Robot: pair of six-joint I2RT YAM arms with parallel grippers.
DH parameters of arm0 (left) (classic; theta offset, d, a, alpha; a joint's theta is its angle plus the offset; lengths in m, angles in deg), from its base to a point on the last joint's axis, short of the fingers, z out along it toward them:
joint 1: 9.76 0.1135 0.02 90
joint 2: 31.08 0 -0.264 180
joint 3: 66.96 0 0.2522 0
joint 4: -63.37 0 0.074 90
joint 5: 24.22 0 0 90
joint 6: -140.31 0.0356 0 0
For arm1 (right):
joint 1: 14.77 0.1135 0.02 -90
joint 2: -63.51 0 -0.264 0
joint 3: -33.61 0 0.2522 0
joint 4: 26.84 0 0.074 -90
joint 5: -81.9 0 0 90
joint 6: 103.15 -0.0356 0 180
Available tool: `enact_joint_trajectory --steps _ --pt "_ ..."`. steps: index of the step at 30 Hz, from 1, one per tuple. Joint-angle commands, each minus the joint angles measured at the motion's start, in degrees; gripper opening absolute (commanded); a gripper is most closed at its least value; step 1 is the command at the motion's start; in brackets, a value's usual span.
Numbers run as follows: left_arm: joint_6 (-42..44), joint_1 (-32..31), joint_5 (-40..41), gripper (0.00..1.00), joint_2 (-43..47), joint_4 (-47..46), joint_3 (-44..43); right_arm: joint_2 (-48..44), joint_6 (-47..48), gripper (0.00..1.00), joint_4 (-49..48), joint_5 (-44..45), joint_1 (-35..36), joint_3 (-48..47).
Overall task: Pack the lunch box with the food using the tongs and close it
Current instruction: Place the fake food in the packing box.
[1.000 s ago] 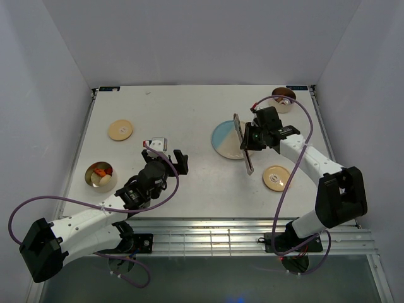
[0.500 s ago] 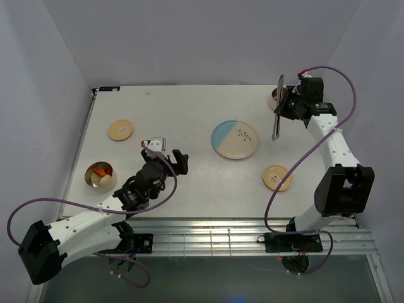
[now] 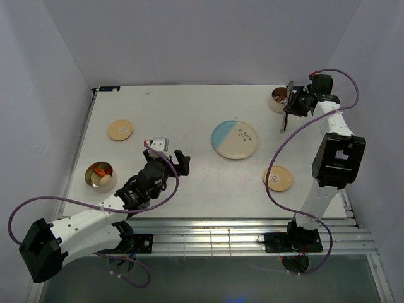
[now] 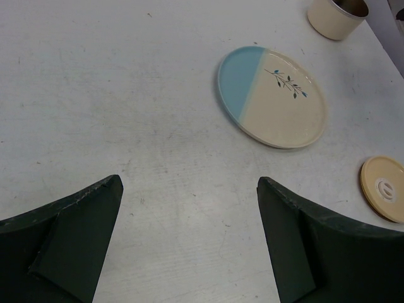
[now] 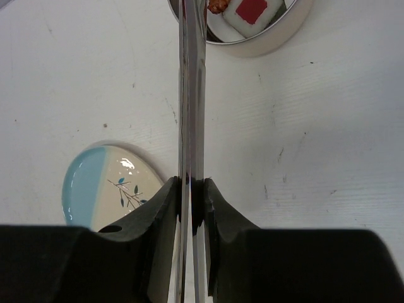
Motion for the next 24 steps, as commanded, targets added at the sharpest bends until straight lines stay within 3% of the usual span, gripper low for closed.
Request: enact_joint_trajectory --steps 1,17,24 --pt "0.39 -0.29 -0.49 0.98 -0.37 -0.1 -0.75 1.29 0.18 0.08 -5.69 -5.91 -0.71 -2.09" --pt "0.83 -0.29 1.18 0.98 -2.22 0.08 -1.1 4.46 -0.88 0.08 -8.78 -11.19 -2.38 1.25" --pt "0.83 -0.29 1.27 0.98 -2.22 -0.01 -1.1 5.42 -1.05 0.17 -8.87 -12.16 -2.64 2.04"
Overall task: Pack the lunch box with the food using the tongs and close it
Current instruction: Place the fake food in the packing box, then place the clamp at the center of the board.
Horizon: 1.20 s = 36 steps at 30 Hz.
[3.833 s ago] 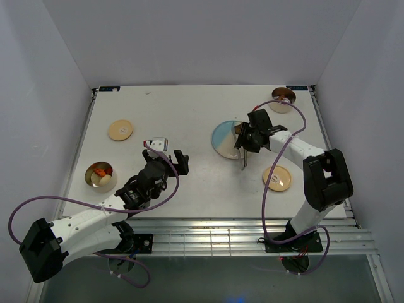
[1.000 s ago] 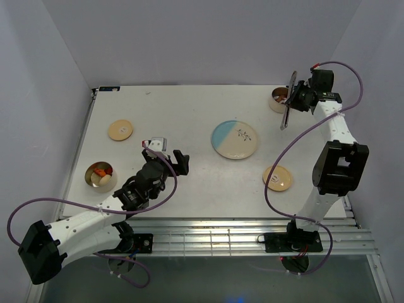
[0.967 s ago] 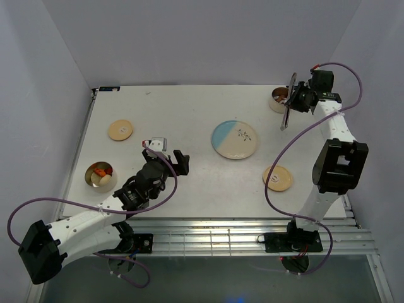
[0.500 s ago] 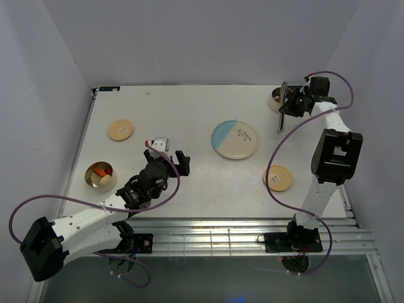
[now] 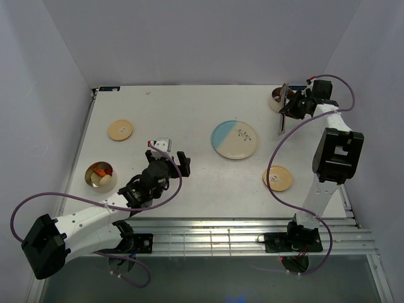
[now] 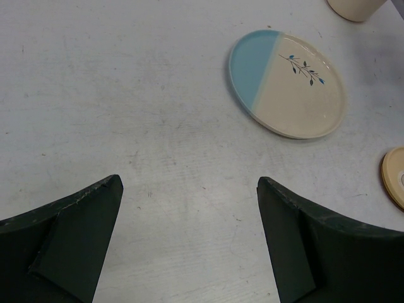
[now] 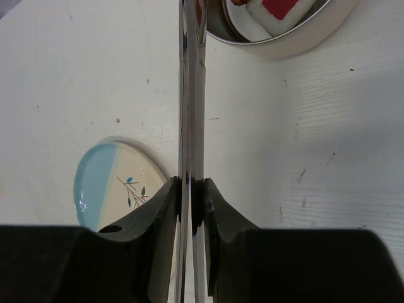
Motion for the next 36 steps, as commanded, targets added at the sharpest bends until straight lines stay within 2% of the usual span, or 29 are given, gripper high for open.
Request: enact_joint_trajectory --steps 1,6,14,20,31,34,36 --pt "0.41 -0.29 0.81 0.98 0.86 -0.4 -1.08 0.05 -0.6 0.18 -2.46 -2.11 -0.46 0.51" --pt "0.5 -0.29 1.34 0.98 0.77 -0.32 -1.08 -0.13 -1.3 0.24 -1.76 -0.88 -0.81 0.34" --pt "0.5 -0.29 1.52 0.98 0.86 -0.4 -0.99 -1.01 -1.47 0.44 0.96 3.69 -1.16 -0.28" --pt "0.59 -0.29 1.96 0.98 0.95 -0.4 -0.9 -3.46 -1.65 0.44 1.84 5.54 -1.25 0.68" --pt "0.76 -0.29 3.27 0.98 0.16 -0.4 -0.82 -14.8 -1.13 0.4 1.14 7.82 0.16 7.01" --pt "0.59 -0.29 3.19 0.98 0.42 -0.4 -0.73 -17.61 -0.77 0.39 1.14 9.49 2.87 9.03" --pt "0.42 -0.29 2.14 0.98 0.77 -0.67 -0.55 -19.8 -0.16 0.39 0.97 11.76 7.17 10.35"
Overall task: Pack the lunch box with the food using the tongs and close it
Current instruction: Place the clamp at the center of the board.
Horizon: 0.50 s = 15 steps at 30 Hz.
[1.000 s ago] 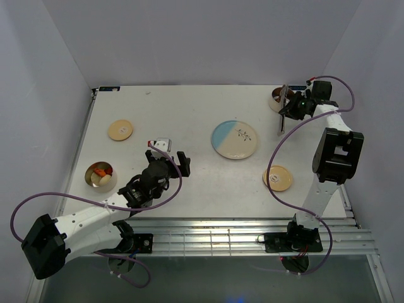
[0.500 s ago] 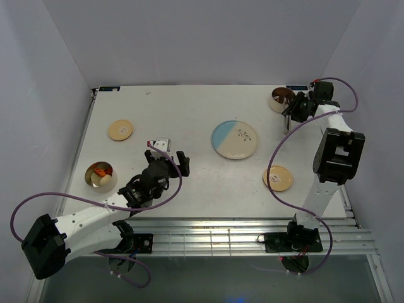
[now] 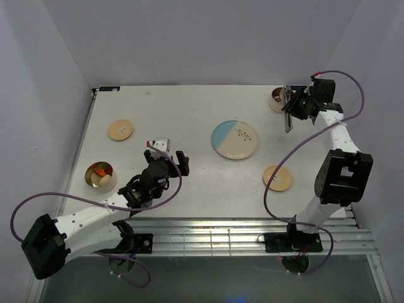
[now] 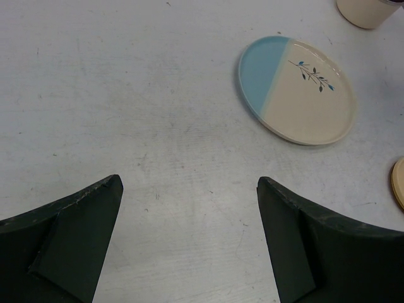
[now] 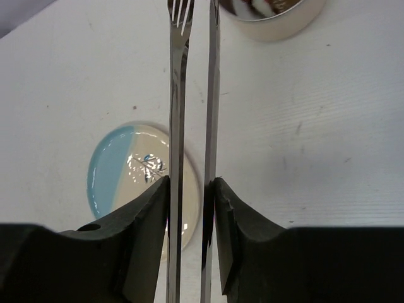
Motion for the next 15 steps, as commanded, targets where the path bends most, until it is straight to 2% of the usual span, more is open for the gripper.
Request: enact_joint_trajectory --steps 1,6,11,15 --pt "0.22 -0.29 -0.66 0.98 0.97 -0.82 -0.38 -4.45 1.22 0.39 -2.09 3.17 6.74 2.62" --pt "-0.13 -0.29 -0.14 0.98 4.12 -0.82 0.5 -9.98 -1.32 0.39 -6.84 8.87 20.8 10.96" --pt "-1.01 -0.38 0.39 0.98 9.84 -2.48 3.13 -10.69 -4.49 0.39 -10.43 15.55 34.15 14.66" --pt "-1.63 -0.38 0.21 0.98 13.18 -3.9 5.16 -9.65 -8.79 0.39 -15.44 20.65 41.81 18.62"
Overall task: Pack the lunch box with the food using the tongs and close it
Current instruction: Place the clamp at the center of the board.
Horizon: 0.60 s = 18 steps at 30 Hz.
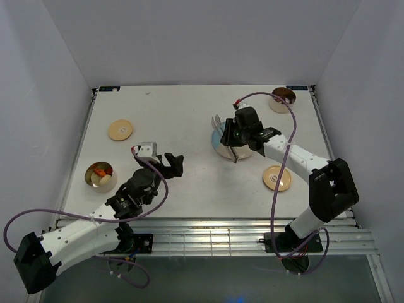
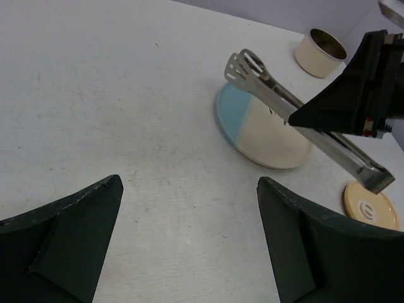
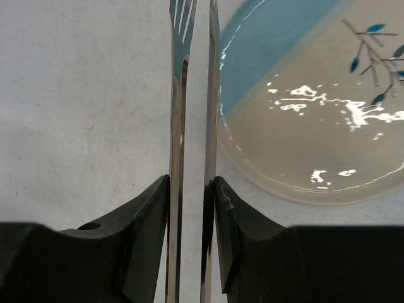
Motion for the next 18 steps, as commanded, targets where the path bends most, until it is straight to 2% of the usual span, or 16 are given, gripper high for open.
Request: enact_joint_trajectory --steps 1,8,18 --pt "-0.95 -0.34 0.38 0.98 2.85 -2.13 1.64 -0.51 -4.34 0.39 -8.17 7.57 5.34 1.81" --pt "-1.04 -0.34 2.23 0.98 4.96 -2.74 2.79 11.44 -6.18 0.39 -4.06 15.12 18.26 -8.09" --pt "-1.74 -0.34 4.34 0.98 11.55 -3.53 5.77 24.79 -14.01 0.39 -4.23 21.98 24.78 -17.42"
